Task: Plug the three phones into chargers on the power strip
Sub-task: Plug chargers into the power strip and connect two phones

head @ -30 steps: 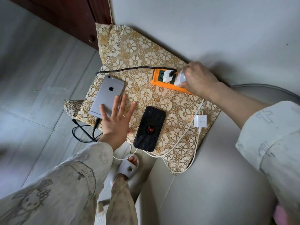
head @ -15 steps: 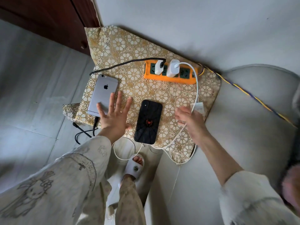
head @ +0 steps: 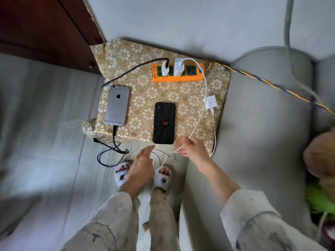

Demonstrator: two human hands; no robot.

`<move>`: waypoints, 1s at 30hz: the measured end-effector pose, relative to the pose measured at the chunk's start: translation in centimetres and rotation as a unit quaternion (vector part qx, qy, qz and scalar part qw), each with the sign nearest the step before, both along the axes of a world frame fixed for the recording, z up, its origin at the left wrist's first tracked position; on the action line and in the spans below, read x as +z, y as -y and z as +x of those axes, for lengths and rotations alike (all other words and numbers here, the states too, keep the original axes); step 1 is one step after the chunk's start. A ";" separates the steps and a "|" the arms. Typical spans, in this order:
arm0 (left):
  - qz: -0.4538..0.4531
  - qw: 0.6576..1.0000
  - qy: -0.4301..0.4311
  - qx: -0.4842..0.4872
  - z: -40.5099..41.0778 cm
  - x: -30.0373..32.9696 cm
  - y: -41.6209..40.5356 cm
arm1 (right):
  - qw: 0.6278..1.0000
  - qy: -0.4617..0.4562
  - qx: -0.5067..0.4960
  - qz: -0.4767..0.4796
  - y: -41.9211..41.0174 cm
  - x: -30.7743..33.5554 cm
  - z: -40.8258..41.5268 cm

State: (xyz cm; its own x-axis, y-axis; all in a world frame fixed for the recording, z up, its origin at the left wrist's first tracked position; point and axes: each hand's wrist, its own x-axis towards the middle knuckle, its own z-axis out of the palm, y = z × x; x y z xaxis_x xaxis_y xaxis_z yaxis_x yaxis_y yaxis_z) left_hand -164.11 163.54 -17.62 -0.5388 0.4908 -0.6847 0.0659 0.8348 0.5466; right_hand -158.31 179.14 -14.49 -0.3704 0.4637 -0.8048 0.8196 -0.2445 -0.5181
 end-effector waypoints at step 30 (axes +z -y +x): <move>0.311 0.890 0.137 0.305 -5.1 26.4 -1.4 | 0.974 -0.123 0.118 0.148 6.6 13.8 3.6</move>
